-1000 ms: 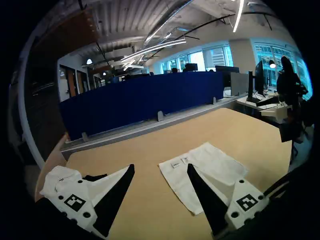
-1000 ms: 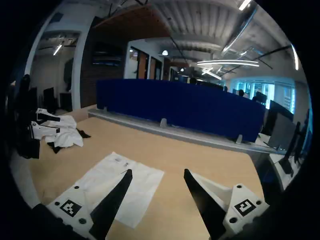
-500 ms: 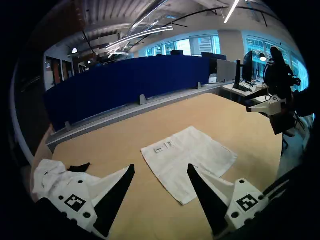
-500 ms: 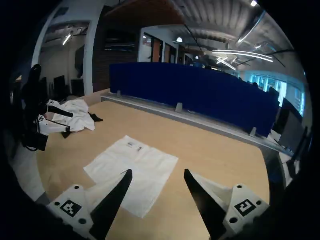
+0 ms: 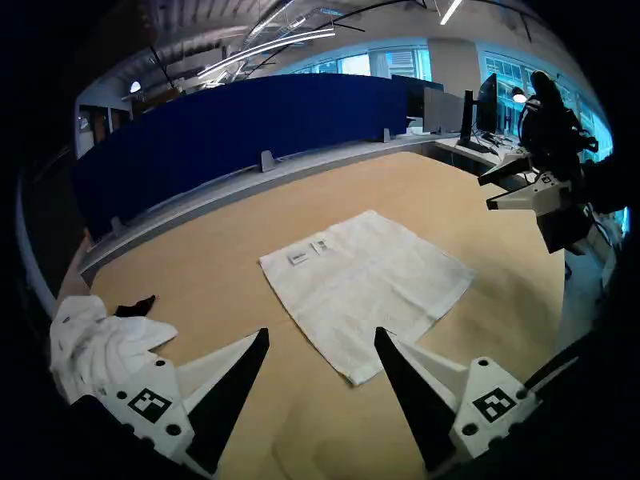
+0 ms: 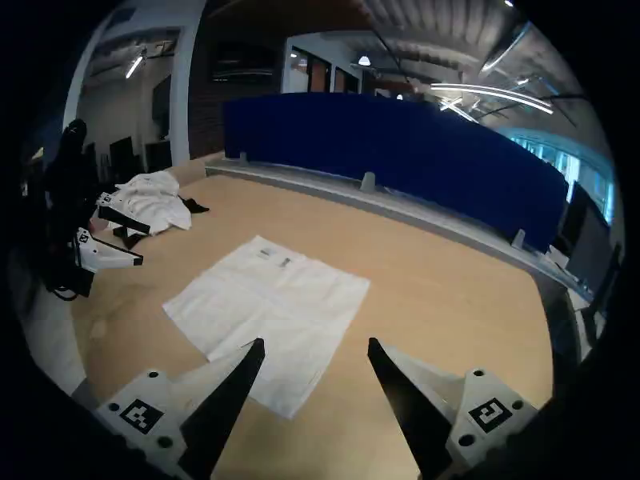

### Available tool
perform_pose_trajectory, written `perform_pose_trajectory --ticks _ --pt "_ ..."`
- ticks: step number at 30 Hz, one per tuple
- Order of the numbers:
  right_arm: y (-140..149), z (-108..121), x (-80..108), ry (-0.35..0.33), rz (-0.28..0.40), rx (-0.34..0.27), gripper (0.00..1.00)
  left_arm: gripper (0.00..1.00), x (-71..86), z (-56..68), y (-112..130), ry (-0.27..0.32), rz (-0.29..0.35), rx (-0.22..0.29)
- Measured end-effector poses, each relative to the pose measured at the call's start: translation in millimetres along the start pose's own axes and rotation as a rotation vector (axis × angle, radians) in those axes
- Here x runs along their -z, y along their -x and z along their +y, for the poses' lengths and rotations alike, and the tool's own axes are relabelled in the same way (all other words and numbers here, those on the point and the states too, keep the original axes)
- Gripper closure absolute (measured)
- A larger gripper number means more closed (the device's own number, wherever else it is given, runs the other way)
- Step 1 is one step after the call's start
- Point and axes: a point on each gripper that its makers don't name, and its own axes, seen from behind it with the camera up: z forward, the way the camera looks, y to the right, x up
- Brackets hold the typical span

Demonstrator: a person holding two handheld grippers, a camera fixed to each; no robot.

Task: Fold towel

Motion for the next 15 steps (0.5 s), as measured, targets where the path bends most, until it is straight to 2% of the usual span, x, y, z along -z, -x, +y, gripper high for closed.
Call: perform_pose_trajectory --ticks 8,15 --pt "38 -7 -17.5 -0.019 -0.062 -0.014 0.0 0.02 -21.6 9.2 37 0.022 -0.073 0.04" --pt "67 -16 -30.0 -0.046 -0.105 -0.011 0.0 0.02 -34.2 15.6 64 0.036 -0.14 0.022"
